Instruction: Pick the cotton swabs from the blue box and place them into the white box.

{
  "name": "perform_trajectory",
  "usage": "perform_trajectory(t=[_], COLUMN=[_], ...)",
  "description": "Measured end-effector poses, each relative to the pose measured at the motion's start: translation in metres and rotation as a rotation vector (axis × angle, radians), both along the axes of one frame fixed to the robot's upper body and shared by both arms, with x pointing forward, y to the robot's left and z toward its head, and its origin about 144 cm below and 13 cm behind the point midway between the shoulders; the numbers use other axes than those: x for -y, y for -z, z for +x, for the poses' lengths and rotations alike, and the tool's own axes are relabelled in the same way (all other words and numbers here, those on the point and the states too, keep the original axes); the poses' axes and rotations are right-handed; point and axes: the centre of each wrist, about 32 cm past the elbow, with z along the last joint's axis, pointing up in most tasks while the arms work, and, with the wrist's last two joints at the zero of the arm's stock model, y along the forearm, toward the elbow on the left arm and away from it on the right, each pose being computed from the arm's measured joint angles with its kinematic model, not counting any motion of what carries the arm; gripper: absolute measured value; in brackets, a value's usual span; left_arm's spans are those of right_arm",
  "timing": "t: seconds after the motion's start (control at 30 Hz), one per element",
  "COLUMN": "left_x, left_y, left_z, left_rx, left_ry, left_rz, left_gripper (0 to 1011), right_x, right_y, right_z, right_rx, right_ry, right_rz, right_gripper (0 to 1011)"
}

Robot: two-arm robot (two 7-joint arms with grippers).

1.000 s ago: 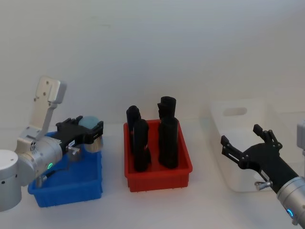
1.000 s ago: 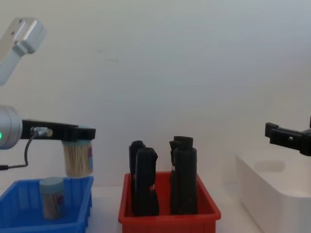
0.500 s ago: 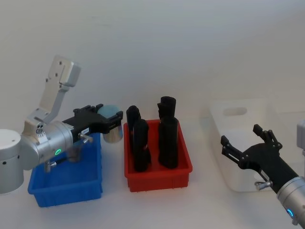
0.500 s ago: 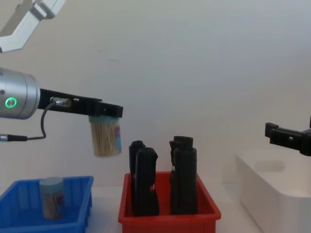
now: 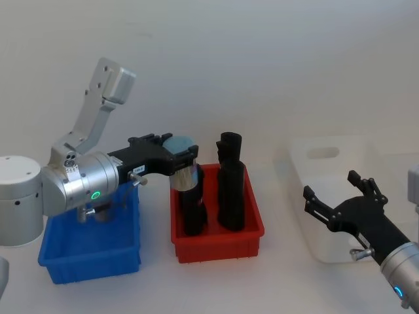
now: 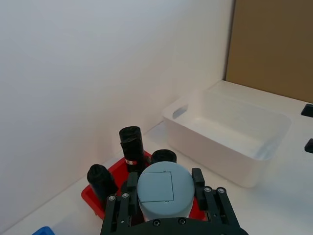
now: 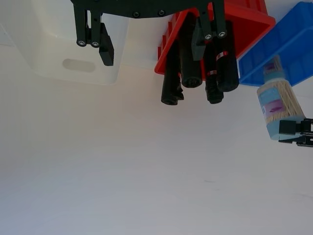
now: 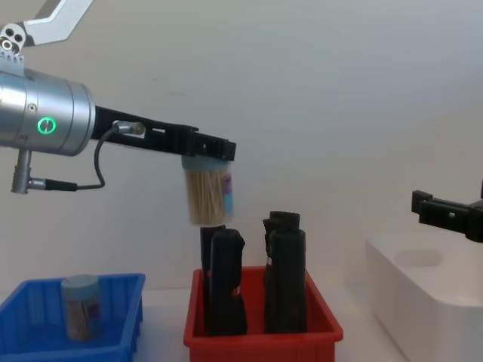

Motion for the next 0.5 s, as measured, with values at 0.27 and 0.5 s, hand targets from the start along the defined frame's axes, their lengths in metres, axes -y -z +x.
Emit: perform_trajectory(t=[0.27, 0.5], left_x=[0.0056, 0.008], left_y=[-0.0053, -0.0077], left_z=[0.0029, 0.004], left_rx=[-0.001, -0.001], left_ry=[0.047, 0.066], left_rz=[-0.003, -0.004], left_gripper=[661, 661], right_x=[0.0, 0.0], right_y=[0.0, 0.0], right_z=[0.0, 0.0], right_rx=[0.0, 0.0], right_ry=[0.0, -0.001], right_rz=[0.0, 0.0], right_gripper=[1002, 1001])
